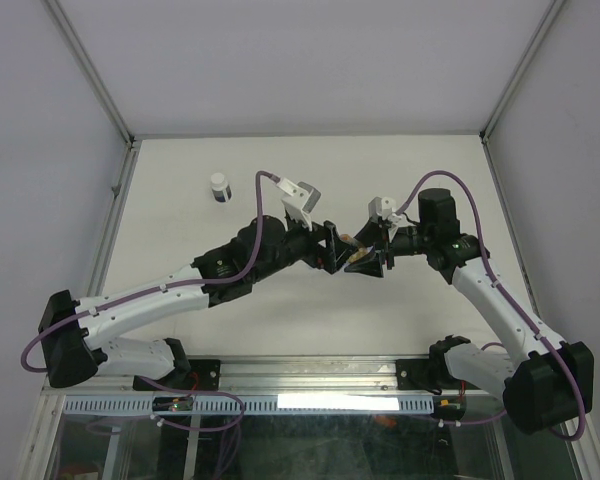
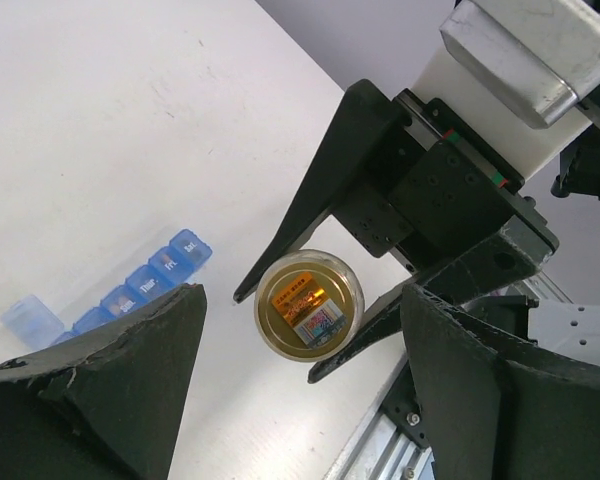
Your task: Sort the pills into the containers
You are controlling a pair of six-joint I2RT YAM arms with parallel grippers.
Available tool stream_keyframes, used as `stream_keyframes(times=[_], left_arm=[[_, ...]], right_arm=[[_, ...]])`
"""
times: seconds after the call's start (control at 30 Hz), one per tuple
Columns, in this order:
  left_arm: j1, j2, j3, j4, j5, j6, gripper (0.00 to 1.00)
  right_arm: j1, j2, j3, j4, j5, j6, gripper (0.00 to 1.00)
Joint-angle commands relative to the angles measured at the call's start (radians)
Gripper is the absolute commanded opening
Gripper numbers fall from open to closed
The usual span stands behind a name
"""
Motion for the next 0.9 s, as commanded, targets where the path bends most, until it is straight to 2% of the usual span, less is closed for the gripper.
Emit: stream_keyframes(times=[0.0, 0.17, 0.33, 0.63, 0.67, 0.8, 0.87], left_arm=[[-0.017, 0.008, 0.071, -0.001, 0.010, 0.018, 0.77], [-0.018, 0.018, 0.084, -0.020, 0.019, 0.021, 0.63], [-0.019, 0.032, 0.098, -0.040, 0.030, 0.028, 0.55], [-0.019, 0.051, 0.119, -0.075, 0.041, 0.043, 0.54], [-0.019, 0.052, 0.120, -0.077, 0.042, 0.047, 0.52], [-0.018, 0.058, 0.128, -0.087, 0.046, 0.064, 0.31], [-0.018, 0.063, 0.133, -0.094, 0.057, 0.088, 0.26]], right_arm=[[0.000, -0.008, 0.030, 0.040, -0.023, 0.003, 0.00], [-0.001, -0.008, 0.031, 0.040, -0.024, 0.003, 0.00], [-0.001, -0.009, 0.032, 0.040, -0.025, 0.003, 0.00], [0.000, -0.009, 0.032, 0.040, -0.024, 0.003, 0.00], [0.000, -0.009, 0.032, 0.039, -0.024, 0.003, 0.00], [0.000, -0.009, 0.032, 0.039, -0.025, 0.003, 0.00], [0.001, -0.009, 0.031, 0.039, -0.024, 0.003, 0.00]])
